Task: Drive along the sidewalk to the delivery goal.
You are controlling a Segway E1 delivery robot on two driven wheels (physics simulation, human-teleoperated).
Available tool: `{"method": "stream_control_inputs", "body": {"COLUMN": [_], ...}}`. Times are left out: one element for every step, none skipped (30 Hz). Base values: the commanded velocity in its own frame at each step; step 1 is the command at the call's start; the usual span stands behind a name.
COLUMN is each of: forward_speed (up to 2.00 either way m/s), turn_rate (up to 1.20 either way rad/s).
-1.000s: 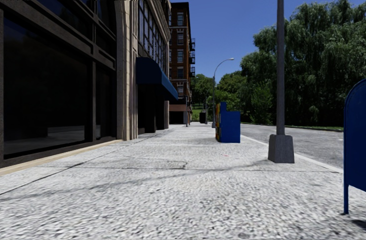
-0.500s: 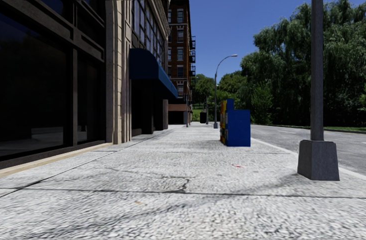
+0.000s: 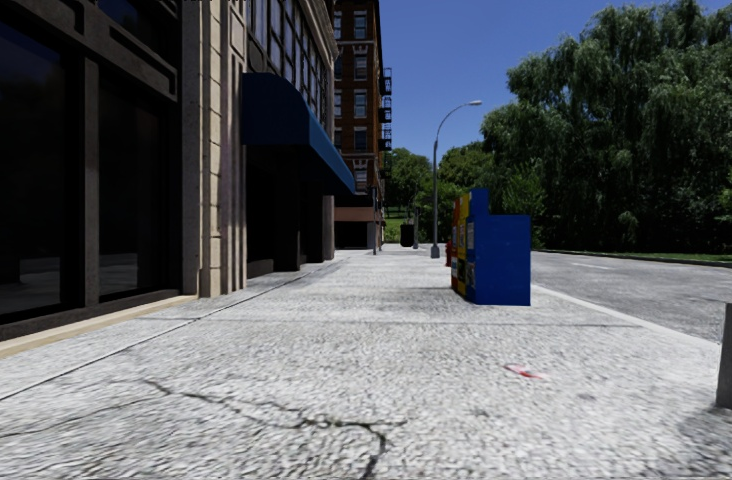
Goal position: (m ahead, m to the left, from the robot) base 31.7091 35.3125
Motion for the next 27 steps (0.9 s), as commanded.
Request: {"method": "stream_control_inputs", "body": {"forward_speed": [2.0,2.0,2.0,2.0,2.0,2.0,2.0,2.0,2.0,2.0,2.0,2.0,2.0,2.0,2.0,2.0,2.0,2.0,2.0,2.0,2.0,2.0,2.0,2.0,2.0,2.0,2.0], "turn_rate": [0.0,0.0,0.0,0.0,0.0,0.0,0.0,0.0,0.0,0.0,0.0,0.0,0.0,0.0,0.0,0.0,0.0,0.0,0.0,0.0,0.0,0.0,0.0,0.0,0.0,0.0,0.0]}}
